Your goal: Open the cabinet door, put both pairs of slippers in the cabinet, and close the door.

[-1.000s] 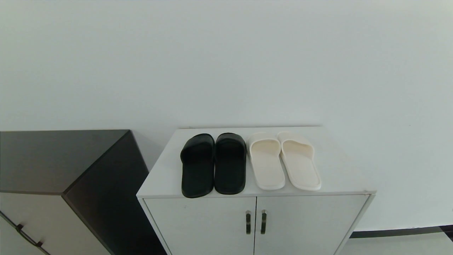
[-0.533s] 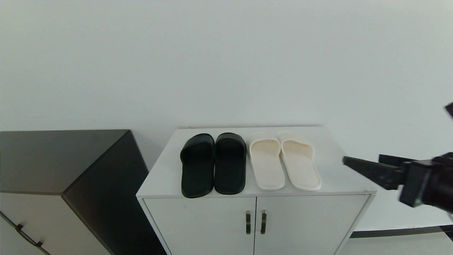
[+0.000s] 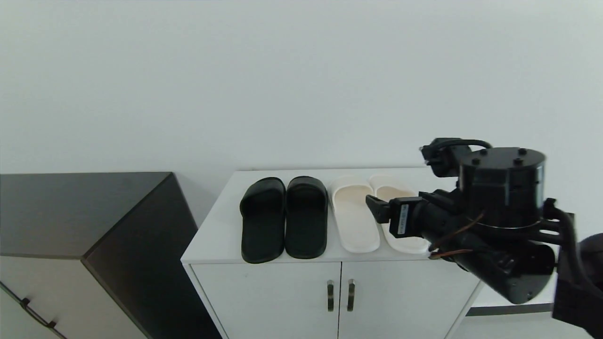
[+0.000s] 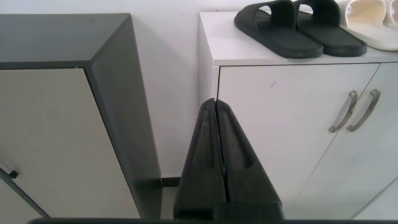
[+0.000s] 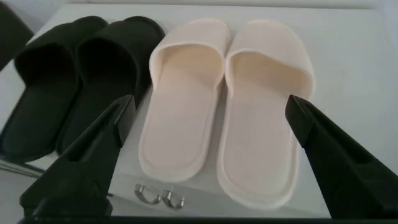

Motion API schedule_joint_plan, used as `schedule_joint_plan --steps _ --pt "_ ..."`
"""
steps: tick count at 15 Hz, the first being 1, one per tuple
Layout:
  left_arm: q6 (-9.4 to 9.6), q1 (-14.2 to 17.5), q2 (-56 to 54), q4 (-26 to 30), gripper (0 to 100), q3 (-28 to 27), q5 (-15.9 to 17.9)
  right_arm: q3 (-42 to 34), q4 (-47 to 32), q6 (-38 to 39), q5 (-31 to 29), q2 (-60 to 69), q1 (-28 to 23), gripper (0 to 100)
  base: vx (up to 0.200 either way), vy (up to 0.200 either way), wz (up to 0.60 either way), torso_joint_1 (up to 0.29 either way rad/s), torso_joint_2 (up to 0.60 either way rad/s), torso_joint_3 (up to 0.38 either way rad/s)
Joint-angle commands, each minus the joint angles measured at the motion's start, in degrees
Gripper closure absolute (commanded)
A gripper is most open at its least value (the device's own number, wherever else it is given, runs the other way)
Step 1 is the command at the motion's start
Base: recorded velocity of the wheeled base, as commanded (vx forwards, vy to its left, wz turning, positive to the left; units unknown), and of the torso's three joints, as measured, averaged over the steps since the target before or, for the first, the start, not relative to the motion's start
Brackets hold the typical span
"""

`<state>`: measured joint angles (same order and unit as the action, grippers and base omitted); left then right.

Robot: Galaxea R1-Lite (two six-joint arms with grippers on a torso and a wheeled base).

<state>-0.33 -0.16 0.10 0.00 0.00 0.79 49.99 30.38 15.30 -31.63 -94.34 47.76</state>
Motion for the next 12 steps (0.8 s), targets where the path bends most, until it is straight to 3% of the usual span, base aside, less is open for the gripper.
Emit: schedule_joint_plan --steps 1,4,8,12 --pt "-0.02 -0.1 0.1 0.0 100 0.0 0.0 2.2 1.5 -1.9 0.1 -8.2 -0.4 0 0.000 0.000 0.00 0.000 0.00 0.000" --pt "-0.11 -0.1 0.1 0.0 100 0.0 0.0 2.7 3.9 -3.0 3.5 -11.5 -2.8 0 0.000 0.000 0.00 0.000 0.00 0.000" --pt "-0.20 0.0 0.1 0.0 100 0.0 0.0 5.1 10.1 -4.6 3.4 -17.6 -5.5 0 0.000 0.000 0.00 0.000 0.00 0.000" --pt "-0.29 0.0 0.1 0.0 100 0.0 0.0 10.2 10.4 -5.5 2.0 -22.2 -8.0 0 0.000 0.000 0.00 0.000 0.00 0.000"
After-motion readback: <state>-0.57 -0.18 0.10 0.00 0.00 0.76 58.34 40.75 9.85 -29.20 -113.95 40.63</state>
